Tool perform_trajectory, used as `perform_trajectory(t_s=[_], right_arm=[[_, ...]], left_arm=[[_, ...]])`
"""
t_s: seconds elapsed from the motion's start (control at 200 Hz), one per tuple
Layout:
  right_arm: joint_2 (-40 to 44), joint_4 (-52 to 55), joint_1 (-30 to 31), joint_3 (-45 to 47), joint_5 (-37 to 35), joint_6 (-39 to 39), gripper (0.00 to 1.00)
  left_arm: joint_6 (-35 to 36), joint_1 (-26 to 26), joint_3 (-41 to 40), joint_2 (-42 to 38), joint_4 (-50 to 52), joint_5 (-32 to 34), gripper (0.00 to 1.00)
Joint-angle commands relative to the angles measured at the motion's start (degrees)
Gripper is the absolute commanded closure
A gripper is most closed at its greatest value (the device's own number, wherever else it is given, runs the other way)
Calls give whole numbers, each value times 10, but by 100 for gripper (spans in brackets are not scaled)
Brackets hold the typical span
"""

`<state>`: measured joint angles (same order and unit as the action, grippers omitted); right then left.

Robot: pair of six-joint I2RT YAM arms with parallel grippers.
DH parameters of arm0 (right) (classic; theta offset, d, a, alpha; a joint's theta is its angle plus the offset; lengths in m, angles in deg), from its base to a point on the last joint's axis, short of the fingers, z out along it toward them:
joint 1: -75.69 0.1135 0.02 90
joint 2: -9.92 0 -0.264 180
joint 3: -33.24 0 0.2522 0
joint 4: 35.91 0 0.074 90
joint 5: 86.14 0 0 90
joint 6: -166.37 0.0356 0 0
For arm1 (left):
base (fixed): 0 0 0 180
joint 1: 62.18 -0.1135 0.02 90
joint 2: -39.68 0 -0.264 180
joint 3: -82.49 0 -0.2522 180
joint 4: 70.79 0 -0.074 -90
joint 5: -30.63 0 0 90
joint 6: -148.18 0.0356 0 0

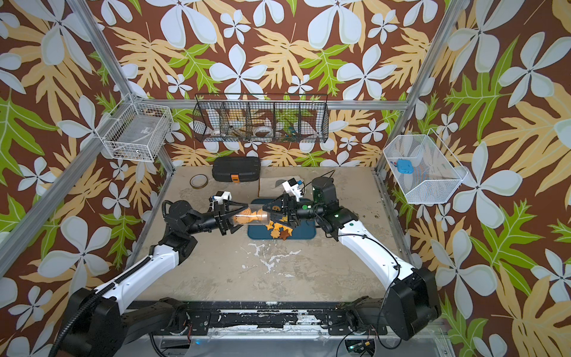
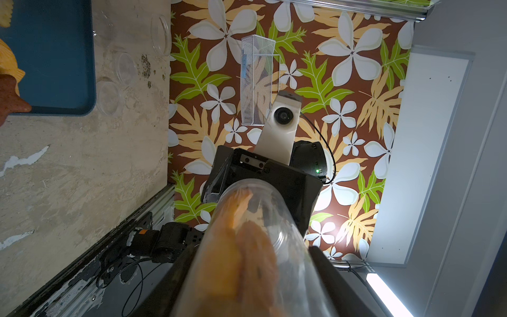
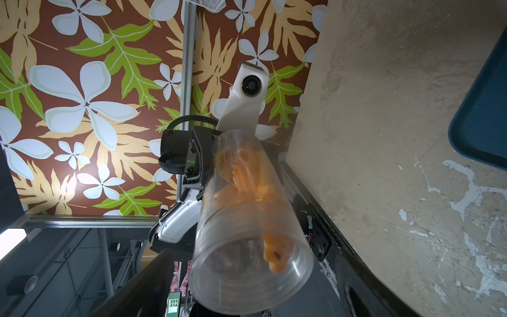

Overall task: Pour the cookies out of the jar
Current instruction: Unscrew the lid from the jar.

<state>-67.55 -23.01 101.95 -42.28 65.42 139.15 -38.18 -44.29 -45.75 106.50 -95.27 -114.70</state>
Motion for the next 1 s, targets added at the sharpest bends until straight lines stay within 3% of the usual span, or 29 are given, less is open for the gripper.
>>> perform_trajectory(t_s=[0.0, 0.55, 0.681, 0.806, 0.996], right_arm=[[-1, -36, 1, -1, 14, 12, 12], [5, -58, 5, 14, 56, 24, 19], [5, -61, 7, 14, 54, 25, 24], [3, -68, 7, 12, 49, 26, 37], [3, -61, 7, 0, 41, -11, 41]], left_arm=[[1, 0, 4, -4, -23, -1, 51], [0, 0, 2, -5, -23, -1, 51], [-1, 0, 1, -5, -23, -1, 51], [-1, 0, 0, -6, -23, -1, 51], [-14, 0, -4, -8, -33, -1, 51]])
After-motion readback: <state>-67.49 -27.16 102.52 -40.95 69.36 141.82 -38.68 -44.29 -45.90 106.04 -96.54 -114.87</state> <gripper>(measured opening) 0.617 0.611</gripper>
